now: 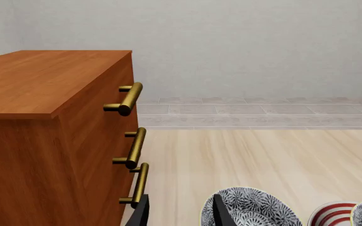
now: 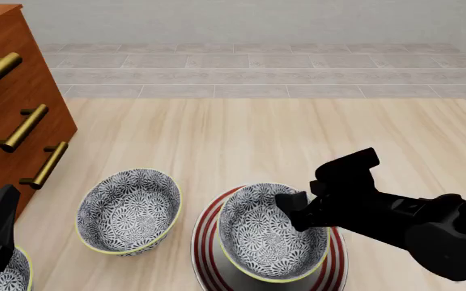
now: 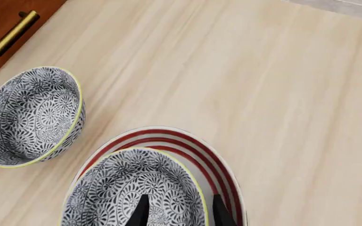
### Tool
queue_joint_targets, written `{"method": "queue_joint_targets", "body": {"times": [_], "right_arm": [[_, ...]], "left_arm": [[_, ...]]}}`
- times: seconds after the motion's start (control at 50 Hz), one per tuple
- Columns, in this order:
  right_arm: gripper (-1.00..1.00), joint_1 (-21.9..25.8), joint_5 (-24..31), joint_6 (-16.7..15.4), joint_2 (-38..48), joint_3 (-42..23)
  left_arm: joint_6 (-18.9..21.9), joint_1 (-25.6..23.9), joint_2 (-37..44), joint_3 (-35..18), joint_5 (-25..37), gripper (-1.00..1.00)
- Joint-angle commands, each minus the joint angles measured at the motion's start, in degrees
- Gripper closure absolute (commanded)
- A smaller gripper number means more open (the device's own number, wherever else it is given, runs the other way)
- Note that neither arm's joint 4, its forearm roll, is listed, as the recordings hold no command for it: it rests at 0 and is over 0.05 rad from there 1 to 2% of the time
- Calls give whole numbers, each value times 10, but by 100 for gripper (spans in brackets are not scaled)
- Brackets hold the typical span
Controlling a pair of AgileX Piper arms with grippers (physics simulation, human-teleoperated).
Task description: Pick up the bowl and put it in the front on the plate.
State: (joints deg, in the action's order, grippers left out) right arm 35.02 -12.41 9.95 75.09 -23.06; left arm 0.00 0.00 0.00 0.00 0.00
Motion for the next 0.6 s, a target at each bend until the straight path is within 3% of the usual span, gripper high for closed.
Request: {"method": "queue_joint_targets", "body": {"times": [0.02, 0.6], "right_arm": [[-100, -10, 25, -7, -20, -19], [-100, -46, 100, -83, -70, -91]], "left_arm": [[0, 0, 0, 0, 0, -100], [0, 0, 0, 0, 0, -100]]}}
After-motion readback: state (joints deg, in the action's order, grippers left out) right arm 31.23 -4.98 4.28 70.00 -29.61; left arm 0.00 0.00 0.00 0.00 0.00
